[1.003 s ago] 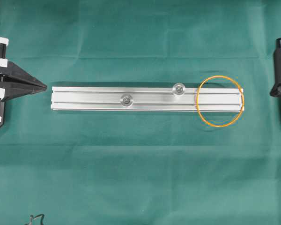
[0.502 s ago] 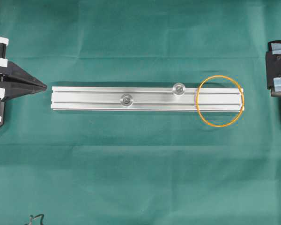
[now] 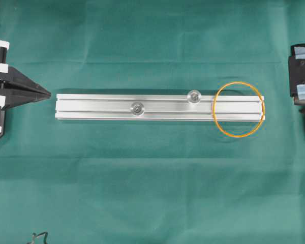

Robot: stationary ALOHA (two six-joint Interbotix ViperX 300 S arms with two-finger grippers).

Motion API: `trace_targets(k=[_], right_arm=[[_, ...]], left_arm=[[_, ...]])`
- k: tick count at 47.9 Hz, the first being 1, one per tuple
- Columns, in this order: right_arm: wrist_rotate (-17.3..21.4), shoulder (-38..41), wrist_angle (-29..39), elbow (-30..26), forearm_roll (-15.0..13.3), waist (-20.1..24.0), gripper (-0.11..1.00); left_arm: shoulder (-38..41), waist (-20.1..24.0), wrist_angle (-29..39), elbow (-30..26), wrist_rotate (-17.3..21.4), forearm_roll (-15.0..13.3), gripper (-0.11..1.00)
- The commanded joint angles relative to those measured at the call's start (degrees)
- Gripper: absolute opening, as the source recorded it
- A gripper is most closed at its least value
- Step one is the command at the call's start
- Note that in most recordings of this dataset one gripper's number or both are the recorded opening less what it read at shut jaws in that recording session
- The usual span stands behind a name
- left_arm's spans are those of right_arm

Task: Hook the rubber onto the shaft.
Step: 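Open the right gripper and position it above the orange rubber band, then lower the right gripper over the band's near edge at the rail end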

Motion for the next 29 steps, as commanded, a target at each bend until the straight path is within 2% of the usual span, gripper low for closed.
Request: trace_targets(k=[1,4,6,29], right_arm=[[-0.09,0.00,-0.09,-1.41,-0.26,-0.09,0.85],[-0.09,0.00,0.00,-1.41,-0.35,-0.09,0.97],[-0.09,0.00,0.00,-1.41,-0.53,-0.09,0.99],[0.09,0.62,-0.62,-1.58,-0.97,-0.09,0.98]], left_arm=[[0.44,-0.09,-0.26,-1.76,-0.09,0.18,0.00],[0.44,-0.09,-0.26,-1.76,-0.09,0.18,0.00],[0.44,-0.09,-0.26,-1.76,-0.09,0.18,0.00],[0.44,-0.09,-0.26,-1.76,-0.09,0.18,0.00]])
